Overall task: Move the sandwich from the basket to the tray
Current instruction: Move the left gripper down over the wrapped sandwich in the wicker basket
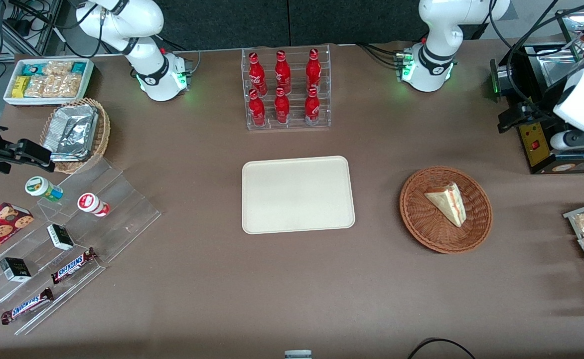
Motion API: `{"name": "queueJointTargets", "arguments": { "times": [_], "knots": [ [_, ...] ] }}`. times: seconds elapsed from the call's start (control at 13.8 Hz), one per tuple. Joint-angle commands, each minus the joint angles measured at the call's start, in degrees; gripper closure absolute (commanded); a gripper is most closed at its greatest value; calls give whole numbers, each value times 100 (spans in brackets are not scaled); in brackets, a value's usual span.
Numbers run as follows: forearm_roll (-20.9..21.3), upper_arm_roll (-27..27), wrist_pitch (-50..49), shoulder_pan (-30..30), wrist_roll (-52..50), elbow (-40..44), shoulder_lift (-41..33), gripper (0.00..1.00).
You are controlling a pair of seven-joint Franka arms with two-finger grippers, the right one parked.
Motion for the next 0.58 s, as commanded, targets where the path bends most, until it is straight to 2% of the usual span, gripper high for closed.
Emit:
{"name": "queueJointTargets", "arguments": {
  "times": [0.0,0.15,0.22,0.36,0.51],
  "knots": [
    [36,35,-71,6,70,17,-22,0],
    [237,9,25,-3,70,-219,-4,0],
    [264,18,235,-3,70,-603,-30,0],
    [273,18,1051,-3,-104,-1508,-153,0],
    [282,18,1815,-3,-796,-2064,-154,0]
  ]
}}
